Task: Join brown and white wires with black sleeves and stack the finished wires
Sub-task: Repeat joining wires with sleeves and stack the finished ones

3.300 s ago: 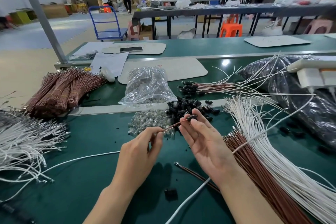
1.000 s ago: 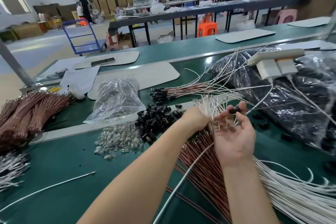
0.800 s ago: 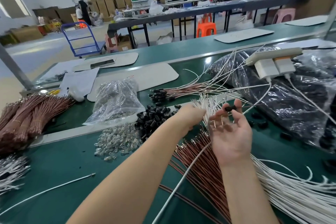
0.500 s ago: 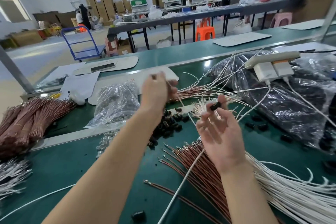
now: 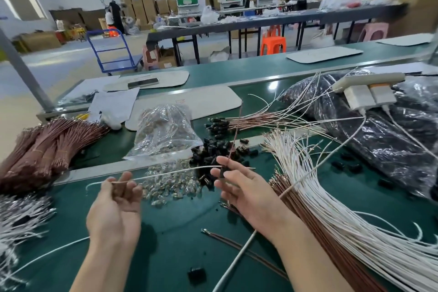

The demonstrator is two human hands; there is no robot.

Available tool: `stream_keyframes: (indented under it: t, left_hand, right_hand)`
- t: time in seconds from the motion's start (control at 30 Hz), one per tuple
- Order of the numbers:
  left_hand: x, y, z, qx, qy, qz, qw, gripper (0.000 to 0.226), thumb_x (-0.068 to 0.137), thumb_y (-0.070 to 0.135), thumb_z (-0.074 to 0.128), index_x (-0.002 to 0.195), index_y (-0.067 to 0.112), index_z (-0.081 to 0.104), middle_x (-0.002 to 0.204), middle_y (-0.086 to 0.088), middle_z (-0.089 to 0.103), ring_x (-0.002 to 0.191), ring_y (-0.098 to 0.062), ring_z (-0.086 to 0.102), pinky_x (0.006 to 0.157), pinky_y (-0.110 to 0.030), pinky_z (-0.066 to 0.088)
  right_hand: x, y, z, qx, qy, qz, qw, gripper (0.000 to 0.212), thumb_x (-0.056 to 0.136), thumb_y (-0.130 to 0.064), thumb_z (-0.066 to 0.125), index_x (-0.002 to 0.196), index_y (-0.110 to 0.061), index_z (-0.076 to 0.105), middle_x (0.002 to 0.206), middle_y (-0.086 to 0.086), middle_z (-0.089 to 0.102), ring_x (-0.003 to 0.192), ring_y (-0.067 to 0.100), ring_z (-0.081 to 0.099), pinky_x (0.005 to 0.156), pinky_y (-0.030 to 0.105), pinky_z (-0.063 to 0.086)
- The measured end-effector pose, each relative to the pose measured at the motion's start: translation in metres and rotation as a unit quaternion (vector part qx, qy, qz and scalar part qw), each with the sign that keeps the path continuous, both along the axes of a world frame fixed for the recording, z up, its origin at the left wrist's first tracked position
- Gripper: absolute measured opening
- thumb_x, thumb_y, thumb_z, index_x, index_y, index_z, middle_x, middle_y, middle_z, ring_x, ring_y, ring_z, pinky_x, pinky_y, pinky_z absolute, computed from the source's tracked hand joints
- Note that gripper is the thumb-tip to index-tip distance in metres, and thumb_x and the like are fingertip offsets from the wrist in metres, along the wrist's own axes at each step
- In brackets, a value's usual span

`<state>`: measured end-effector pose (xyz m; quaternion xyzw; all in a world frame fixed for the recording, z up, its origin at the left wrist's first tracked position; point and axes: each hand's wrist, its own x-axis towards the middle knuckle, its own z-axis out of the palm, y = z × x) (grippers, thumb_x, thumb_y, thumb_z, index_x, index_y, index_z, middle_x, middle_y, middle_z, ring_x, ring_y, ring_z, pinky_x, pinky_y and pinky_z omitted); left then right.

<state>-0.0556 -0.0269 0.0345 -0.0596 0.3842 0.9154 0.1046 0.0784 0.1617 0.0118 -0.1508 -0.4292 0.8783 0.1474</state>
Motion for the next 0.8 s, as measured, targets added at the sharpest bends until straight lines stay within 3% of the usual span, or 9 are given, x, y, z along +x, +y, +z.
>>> stream_keyframes:
  t: [0.13,0.27,0.33,0.43,0.57,0.73,0.8]
  left_hand:
    - [-0.009,-0.011,-0.007,0.015,-0.033,-0.002,0.999,0.025,0.11,0.019,0.038,0.089,0.017,0.052,0.067,0.006,0.068,0.052,-0.004,0.057,0.053,-0.014,0.049]
    - [-0.01,-0.014,-0.018,-0.024,-0.053,-0.014,0.998,0.024,0.109,0.021,0.041,0.088,0.021,0.053,0.064,0.008,0.059,0.045,-0.004,0.046,0.044,-0.015,0.04]
    - [-0.009,-0.014,-0.019,-0.026,-0.041,-0.008,0.999,0.022,0.109,0.027,0.041,0.092,0.021,0.054,0.068,0.006,0.064,0.046,-0.005,0.048,0.045,-0.016,0.043]
    - [0.004,-0.001,-0.021,-0.083,0.015,-0.082,0.993,0.024,0.105,0.036,0.049,0.103,0.016,0.06,0.081,0.001,0.075,0.059,-0.009,0.063,0.057,-0.021,0.056]
    - [0.035,0.024,-0.029,-0.23,0.145,-0.186,0.944,0.034,0.088,0.04,0.065,0.105,0.011,0.069,0.096,-0.007,0.076,0.076,-0.019,0.071,0.064,-0.026,0.059]
    - [0.04,0.029,-0.038,-0.247,0.171,-0.114,0.947,0.023,0.099,0.028,0.058,0.097,0.006,0.066,0.09,-0.007,0.076,0.07,-0.014,0.069,0.058,-0.024,0.056]
    - [0.033,0.024,-0.039,-0.219,0.137,-0.091,0.962,0.023,0.104,0.024,0.052,0.099,0.005,0.065,0.091,-0.005,0.076,0.071,-0.013,0.069,0.058,-0.023,0.057]
  right_hand:
    - [0.0,-0.005,-0.005,0.04,-0.028,0.031,0.998,0.033,0.099,-0.005,0.055,0.11,-0.026,0.078,0.116,0.011,0.074,0.089,0.015,0.072,0.072,0.023,0.057]
    - [-0.001,-0.003,-0.006,0.035,-0.026,-0.005,0.999,0.033,0.1,-0.001,0.053,0.11,-0.02,0.078,0.118,0.007,0.074,0.087,0.014,0.073,0.069,0.022,0.057]
    - [-0.002,-0.004,-0.007,0.039,-0.022,-0.017,0.999,0.032,0.1,0.0,0.051,0.114,-0.016,0.076,0.118,0.007,0.074,0.089,0.013,0.073,0.068,0.021,0.057]
    - [-0.005,-0.007,-0.008,0.045,-0.015,-0.038,0.998,0.031,0.1,0.001,0.05,0.116,-0.013,0.073,0.116,0.009,0.074,0.091,0.014,0.073,0.071,0.02,0.058]
    - [-0.007,-0.014,-0.007,0.048,-0.003,-0.033,0.998,0.033,0.1,0.001,0.05,0.11,-0.016,0.076,0.116,0.007,0.075,0.093,0.015,0.072,0.071,0.019,0.056]
    - [-0.009,-0.022,-0.008,0.112,-0.024,-0.04,0.993,0.035,0.1,0.001,0.052,0.096,-0.021,0.08,0.107,0.006,0.076,0.093,0.017,0.073,0.074,0.02,0.057]
    - [-0.007,-0.014,-0.007,0.062,-0.016,-0.081,0.995,0.033,0.099,0.003,0.052,0.097,-0.016,0.079,0.098,0.008,0.074,0.09,0.019,0.073,0.075,0.022,0.058]
